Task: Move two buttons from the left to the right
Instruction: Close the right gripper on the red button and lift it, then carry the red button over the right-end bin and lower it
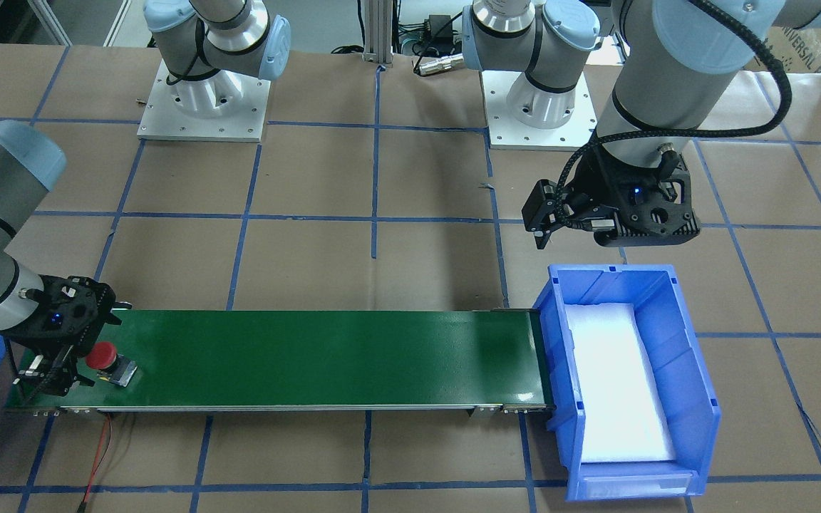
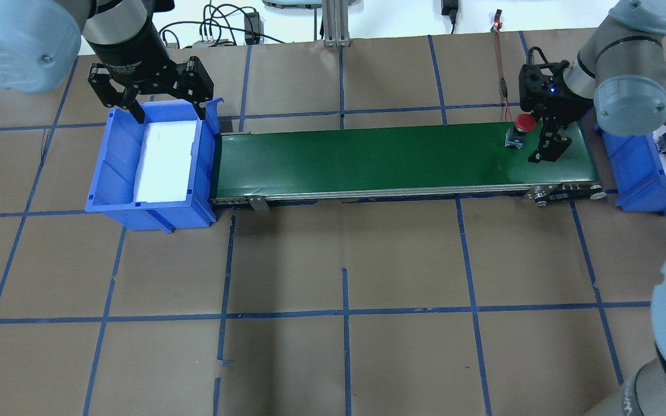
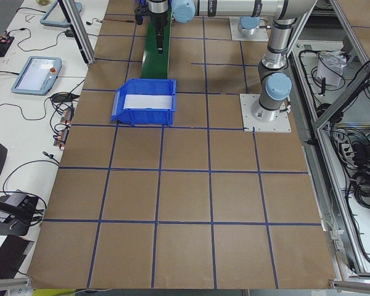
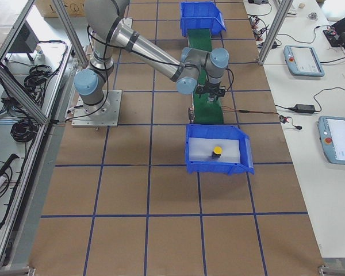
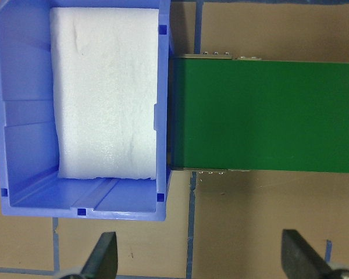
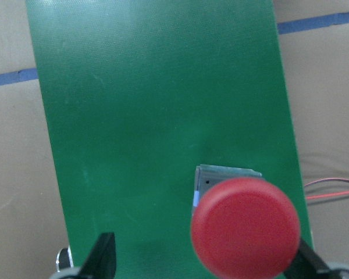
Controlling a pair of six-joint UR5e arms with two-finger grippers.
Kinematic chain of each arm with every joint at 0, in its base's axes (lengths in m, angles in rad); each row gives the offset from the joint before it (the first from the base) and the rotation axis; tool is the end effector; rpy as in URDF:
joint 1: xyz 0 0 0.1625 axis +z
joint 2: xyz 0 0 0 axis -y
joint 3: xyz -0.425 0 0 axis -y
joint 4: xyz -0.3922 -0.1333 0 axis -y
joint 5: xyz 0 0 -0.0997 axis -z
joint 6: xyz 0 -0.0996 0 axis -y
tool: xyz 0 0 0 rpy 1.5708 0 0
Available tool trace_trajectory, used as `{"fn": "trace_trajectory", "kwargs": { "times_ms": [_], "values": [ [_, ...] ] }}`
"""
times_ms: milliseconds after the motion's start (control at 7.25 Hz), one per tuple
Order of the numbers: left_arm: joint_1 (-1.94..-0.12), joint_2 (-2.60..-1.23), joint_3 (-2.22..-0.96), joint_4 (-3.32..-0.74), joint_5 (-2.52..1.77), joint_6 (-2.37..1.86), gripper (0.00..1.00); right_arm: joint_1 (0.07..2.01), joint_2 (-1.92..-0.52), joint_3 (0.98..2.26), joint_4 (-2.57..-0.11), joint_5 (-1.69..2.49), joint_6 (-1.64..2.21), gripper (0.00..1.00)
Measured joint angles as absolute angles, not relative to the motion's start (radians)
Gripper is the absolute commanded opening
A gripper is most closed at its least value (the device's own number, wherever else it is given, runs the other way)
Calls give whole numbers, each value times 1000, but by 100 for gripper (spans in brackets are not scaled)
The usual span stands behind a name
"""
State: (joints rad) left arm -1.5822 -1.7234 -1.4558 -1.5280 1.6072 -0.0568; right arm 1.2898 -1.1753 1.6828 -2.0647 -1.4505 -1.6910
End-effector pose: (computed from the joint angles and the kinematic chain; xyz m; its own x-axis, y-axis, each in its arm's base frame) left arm -0.1360 -0.5552 0.4688 -0.9983 -0.0456 -0.0360 -0.0453 0.9989 -0.0073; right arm -0.0282 -0.6214 0.2639 -0.1610 -0.9870 0.0009 -0.9798 0.1597 -0.1208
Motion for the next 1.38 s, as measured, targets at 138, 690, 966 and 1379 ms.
{"fn": "trace_trajectory", "kwargs": {
  "times_ms": [138,690,966,1379],
  "values": [
    [-1582,-1723,-1456,-1528,1607,-57,100,1290,-1177,1681,-2065,-1451,-1693,99],
    [-1582,-1721,-1456,-1530,1607,-57,100,1293,-1183,1678,-2065,-1451,-1697,86],
    [-1582,-1721,-1456,-1531,1607,-57,100,1294,-1184,1676,-2069,-1450,-1703,27],
    [-1582,-1721,-1456,-1529,1608,-57,100,1295,-1180,1631,-2065,-1461,-1736,10]
  ]
}}
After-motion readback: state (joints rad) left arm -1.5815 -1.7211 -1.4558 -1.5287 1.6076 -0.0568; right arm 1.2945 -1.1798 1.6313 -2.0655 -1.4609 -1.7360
